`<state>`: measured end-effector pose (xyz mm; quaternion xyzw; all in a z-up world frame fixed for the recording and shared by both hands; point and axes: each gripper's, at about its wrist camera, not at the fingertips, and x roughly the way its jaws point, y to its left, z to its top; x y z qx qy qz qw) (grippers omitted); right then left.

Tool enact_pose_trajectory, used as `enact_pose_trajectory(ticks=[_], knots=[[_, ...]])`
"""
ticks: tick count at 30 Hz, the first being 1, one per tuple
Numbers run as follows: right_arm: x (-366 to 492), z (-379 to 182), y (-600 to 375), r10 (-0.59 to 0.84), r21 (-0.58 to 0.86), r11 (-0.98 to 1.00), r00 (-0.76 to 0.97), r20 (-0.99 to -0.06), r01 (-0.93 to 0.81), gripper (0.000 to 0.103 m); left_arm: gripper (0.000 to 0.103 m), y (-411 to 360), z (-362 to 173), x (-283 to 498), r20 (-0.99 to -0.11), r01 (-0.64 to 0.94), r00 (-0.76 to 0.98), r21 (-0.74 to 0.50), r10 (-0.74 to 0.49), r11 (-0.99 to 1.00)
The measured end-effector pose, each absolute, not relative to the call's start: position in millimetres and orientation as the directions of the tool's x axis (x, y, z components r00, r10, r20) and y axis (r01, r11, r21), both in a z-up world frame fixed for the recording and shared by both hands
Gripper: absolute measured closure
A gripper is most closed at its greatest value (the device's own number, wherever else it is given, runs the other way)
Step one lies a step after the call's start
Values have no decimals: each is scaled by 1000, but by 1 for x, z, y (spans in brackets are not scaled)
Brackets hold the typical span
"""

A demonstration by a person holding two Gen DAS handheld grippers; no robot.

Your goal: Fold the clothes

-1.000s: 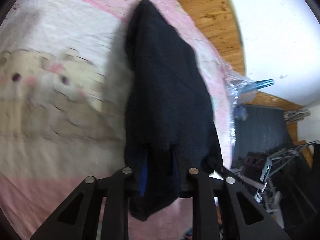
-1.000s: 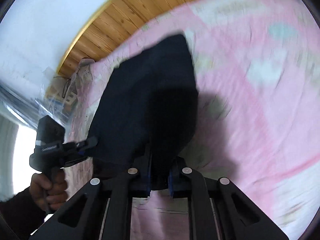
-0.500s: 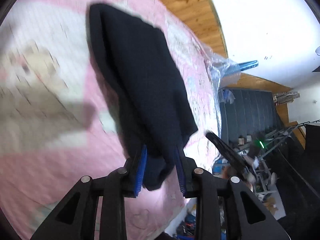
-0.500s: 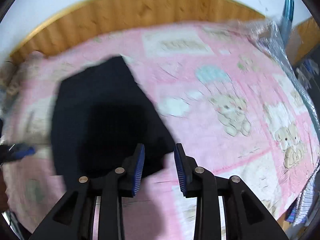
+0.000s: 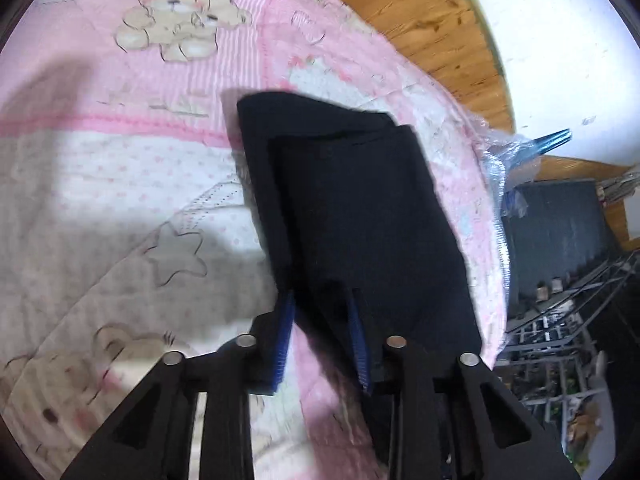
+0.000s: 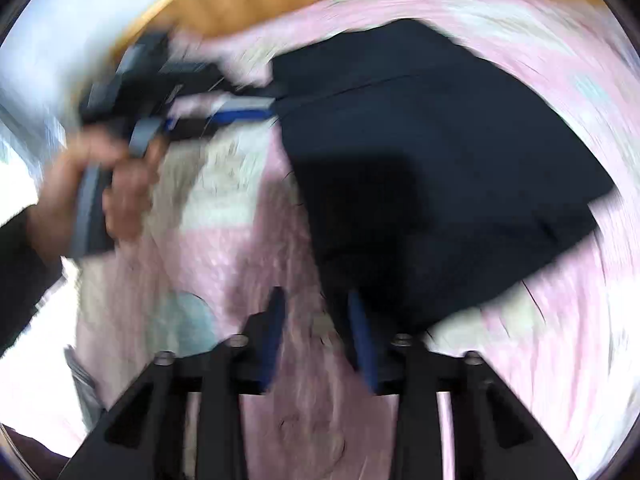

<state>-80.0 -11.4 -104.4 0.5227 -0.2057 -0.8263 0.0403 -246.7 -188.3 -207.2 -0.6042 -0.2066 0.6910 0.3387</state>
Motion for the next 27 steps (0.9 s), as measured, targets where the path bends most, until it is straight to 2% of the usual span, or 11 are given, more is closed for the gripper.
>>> enact_pose_trajectory(ticks=[2,4,8,13,14,15,16,17,18,24,27], knots=[[-60,-101,15,-315,479,-840,-490,-813,-256,37,54,-198,-207,-249,-679,-193,-51,-712,732,-675],[-43,-114,45,-359,590,-714,-526,-771,-377,34,48,-208,-207,-252,-664,-167,-63,-729,745,-664],[-32,-148,81,-398,725,-464,-611,-684,-510,33,48,-212,-215,-260,-632,-123,-47,-765,773,-633],[-50,-155,83,-391,765,-408,-662,-640,-498,32,48,-183,-215,-273,-624,-161,-42,-766,780,-622],[-53,-155,81,-386,770,-404,-671,-633,-494,40,48,-176,-213,-275,-631,-170,-44,-759,774,-629],[-56,-156,79,-389,773,-401,-673,-630,-492,55,55,-168,-210,-275,-641,-179,-47,-749,766,-638],[-56,-155,81,-392,765,-411,-662,-639,-496,63,84,-164,-209,-277,-660,-189,-51,-730,749,-656],[-56,-154,84,-388,746,-436,-643,-661,-504,81,93,-161,-209,-277,-674,-188,-54,-718,737,-671],[-57,-154,88,-383,726,-461,-623,-682,-511,90,94,-159,-209,-278,-684,-182,-54,-709,727,-681],[-40,-107,124,-374,634,-644,-546,-749,-429,95,96,-178,-168,-250,-605,-136,-57,-783,794,-607],[-24,-104,147,-377,588,-692,-484,-790,-420,95,96,-184,-174,-208,-633,-139,-23,-764,773,-630]])
